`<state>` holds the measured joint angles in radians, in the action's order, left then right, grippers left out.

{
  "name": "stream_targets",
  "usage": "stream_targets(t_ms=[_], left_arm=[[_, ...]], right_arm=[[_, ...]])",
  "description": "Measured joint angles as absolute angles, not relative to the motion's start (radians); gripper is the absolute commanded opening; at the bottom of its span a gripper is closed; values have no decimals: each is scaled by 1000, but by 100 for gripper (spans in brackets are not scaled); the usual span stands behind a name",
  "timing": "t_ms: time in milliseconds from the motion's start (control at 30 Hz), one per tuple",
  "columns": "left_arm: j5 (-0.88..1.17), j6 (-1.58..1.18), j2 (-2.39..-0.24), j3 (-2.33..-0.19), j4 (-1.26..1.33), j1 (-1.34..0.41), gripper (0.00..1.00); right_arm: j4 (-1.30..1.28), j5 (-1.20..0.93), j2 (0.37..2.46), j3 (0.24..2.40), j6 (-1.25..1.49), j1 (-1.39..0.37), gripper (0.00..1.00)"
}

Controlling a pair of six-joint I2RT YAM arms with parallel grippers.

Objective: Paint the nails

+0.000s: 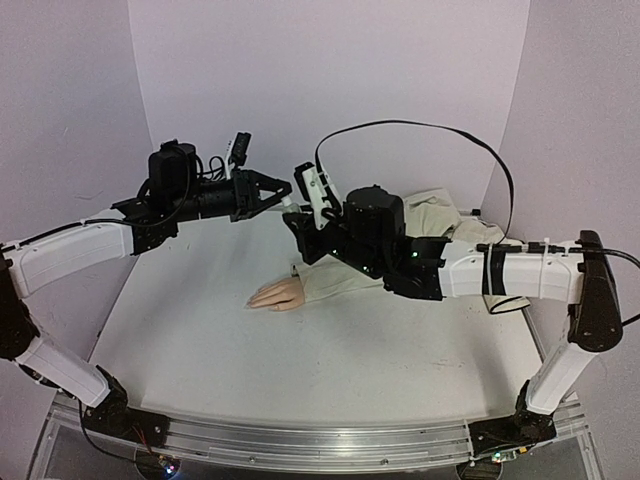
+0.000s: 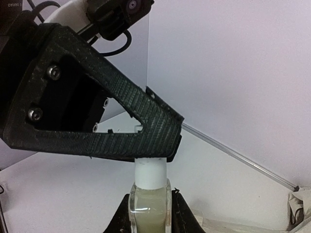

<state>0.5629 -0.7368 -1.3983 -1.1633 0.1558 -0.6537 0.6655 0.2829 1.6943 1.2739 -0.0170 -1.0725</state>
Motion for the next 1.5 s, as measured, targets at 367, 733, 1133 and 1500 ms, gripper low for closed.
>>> stream_targets(t_ms=[367,733,1133,1500], left_arm=[[579,-675,-1435,-1182,157,-655,0],[1093,-282,-1431,-1322,169,-683,0],[1342,-173,-1494,-1430,182,-780,17],[1086,-369,-1424,-1266,156,-642,69]], right_arm=[[637,258,1689,1273,-10,-1059,0],[713,-719,1530,1198,158,-878,0],[980,-1035,1502,1103,396,-886,0],[694,-693,1480,1093,147,-871,0]])
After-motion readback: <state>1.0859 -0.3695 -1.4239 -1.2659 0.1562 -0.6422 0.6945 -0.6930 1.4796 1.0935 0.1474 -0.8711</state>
